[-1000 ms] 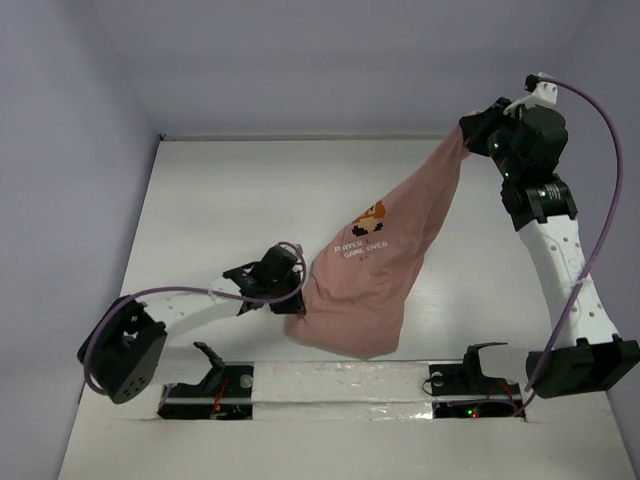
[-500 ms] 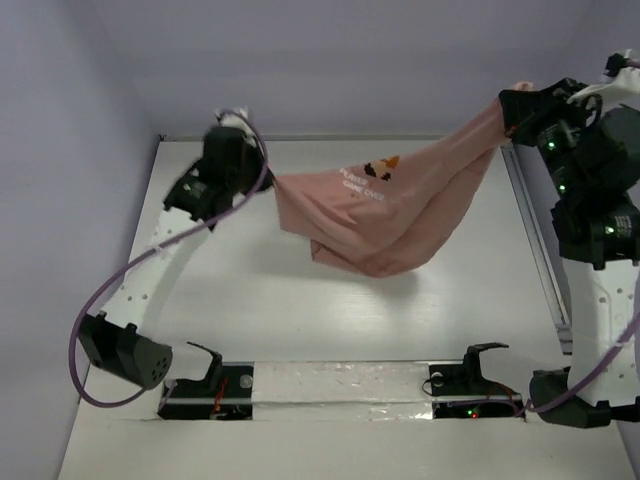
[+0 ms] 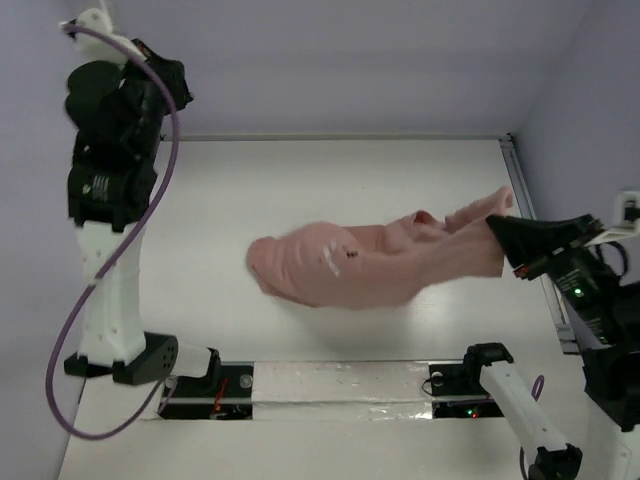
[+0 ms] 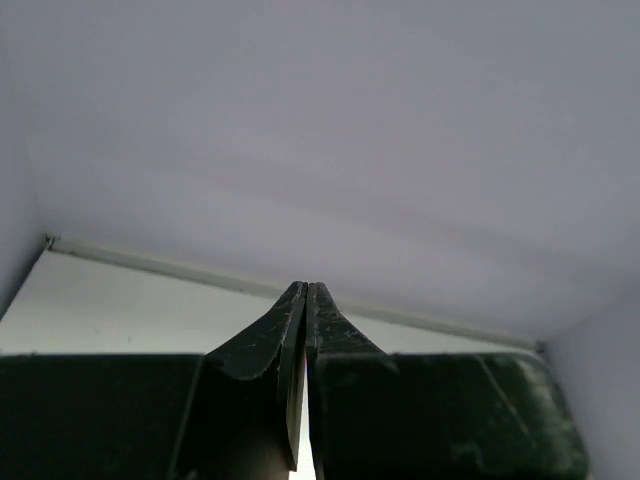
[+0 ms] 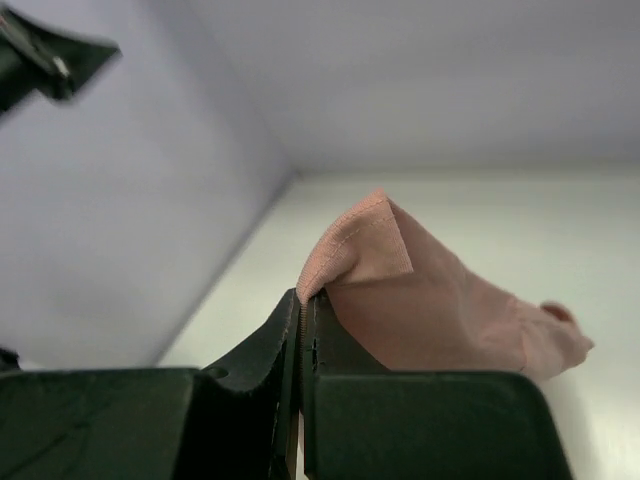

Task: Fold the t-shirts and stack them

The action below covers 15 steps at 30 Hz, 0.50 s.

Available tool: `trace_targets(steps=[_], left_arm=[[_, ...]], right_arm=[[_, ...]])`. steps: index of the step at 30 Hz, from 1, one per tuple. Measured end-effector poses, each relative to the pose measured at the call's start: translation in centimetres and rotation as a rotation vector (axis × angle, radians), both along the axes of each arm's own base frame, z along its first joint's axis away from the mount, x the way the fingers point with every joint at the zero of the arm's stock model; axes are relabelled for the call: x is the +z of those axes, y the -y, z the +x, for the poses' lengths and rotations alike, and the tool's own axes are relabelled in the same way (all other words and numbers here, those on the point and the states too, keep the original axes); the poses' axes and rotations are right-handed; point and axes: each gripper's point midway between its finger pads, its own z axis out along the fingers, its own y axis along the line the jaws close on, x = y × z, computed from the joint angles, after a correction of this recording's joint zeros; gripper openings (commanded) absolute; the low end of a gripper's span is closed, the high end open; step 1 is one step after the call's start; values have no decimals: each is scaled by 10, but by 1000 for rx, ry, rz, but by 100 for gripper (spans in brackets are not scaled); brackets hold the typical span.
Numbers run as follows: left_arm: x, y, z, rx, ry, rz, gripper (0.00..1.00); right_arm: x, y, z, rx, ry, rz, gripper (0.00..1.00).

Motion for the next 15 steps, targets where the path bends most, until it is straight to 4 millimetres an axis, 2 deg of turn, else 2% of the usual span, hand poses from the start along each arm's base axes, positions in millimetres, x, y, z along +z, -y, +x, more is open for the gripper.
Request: trace_targets(steps=[2,3,4,5,6,7,8,9,10,11,12,13,14,15], left_arm=[[-36,8,42,1,-104,26,0],[-67,20,66,-12,-173,43,0],[-96,31,79,-20,-230,64,1],[-146,49,91,-39,-328,100,16],[-212,71,94,-71,-445,146,24],[-278,88,81,-115,-588,193,38],[-352,100,55,-159,-755,247,47],[-407,106,26,-187,-880,279,53],[-458,101,-10,-200,-1016,318,64],[-492,90,-42,-198,-1123,344,68],[-515,76,-71,-173,-1207,347,71],[-524,64,-91,-147,-1252,338,74],[-525,55,-103,-127,-1261,316,77],[-517,52,-107,-113,-1227,278,78]], right_arm=[[-49,0,13,-9,-134,-19,0],[-77,1,23,-22,-219,-30,0],[-106,4,34,-43,-308,-44,0],[-136,7,44,-68,-401,-55,0],[-169,11,52,-99,-507,-69,0],[-190,15,56,-125,-577,-79,0],[-205,18,60,-147,-626,-87,0],[-218,20,63,-163,-673,-91,0],[-223,22,65,-175,-690,-93,0],[-225,23,70,-184,-701,-95,0],[-223,23,73,-189,-697,-96,0],[-222,24,75,-192,-693,-96,0],[-221,24,77,-194,-688,-97,0],[-220,24,79,-194,-681,-97,0]])
